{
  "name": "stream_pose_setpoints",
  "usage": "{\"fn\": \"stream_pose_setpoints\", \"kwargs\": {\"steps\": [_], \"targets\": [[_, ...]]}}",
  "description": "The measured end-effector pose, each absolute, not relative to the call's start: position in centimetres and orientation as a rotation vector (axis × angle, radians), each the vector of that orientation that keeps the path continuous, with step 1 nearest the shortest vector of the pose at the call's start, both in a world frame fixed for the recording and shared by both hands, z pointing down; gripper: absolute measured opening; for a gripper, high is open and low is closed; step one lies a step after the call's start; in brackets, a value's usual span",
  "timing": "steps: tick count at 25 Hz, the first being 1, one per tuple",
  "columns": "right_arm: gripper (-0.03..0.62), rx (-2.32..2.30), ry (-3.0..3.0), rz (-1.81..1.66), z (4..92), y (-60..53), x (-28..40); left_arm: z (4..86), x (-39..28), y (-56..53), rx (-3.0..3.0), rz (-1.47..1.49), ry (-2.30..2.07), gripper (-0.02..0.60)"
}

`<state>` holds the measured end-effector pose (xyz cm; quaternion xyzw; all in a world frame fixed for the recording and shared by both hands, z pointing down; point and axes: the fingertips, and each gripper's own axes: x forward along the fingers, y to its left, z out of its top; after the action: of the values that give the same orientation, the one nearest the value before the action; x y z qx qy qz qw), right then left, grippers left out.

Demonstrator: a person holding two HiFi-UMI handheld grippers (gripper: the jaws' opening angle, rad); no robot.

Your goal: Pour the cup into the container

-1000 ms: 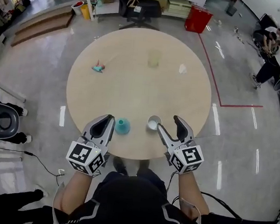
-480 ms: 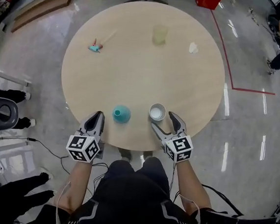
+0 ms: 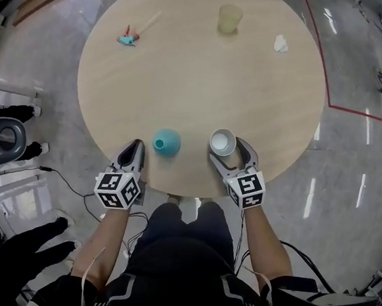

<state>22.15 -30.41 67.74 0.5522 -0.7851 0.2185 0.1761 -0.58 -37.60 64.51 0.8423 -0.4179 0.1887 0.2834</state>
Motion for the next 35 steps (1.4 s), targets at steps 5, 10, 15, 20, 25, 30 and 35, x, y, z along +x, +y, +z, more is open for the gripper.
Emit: {"fn": "stream_pose_setpoints", "kwargs": {"steps": [5,10,15,20,25,30,35], "targets": [[0.350,1.569,-2.222,0.610,69.0,-31.2,22.1,66.0,-0.4,-37.6,2.246,0.510,-1.113,0.002],[0.349,1.564,-2.222,0.567,69.1,-32.1,21.8,65.9,-0.4,-37.7,2.249,0.503,-1.107,0.002],[0.314,1.538,-2.253,0.529,68.5,-32.3,21.2,65.3,-0.5,-37.3,2.255,0.496,-1.114,0.002],[0.304,1.497,-2.285,0.477,66.8,-32.7,20.5,63.6,-0.6,-37.7,2.285,0.448,-1.131,0.002],[0.304,1.464,-2.323,0.418,62.9,-33.4,19.3,60.8,-0.9,-38.2,2.318,0.386,-1.153,0.002],[0.304,1.410,-2.350,0.350,57.6,-33.6,18.0,57.4,-0.8,-37.4,2.367,0.326,-1.145,0.000],[0.304,1.357,-2.326,0.258,53.7,-34.9,16.3,54.4,-0.9,-37.7,2.427,0.277,-1.146,0.000]]}}
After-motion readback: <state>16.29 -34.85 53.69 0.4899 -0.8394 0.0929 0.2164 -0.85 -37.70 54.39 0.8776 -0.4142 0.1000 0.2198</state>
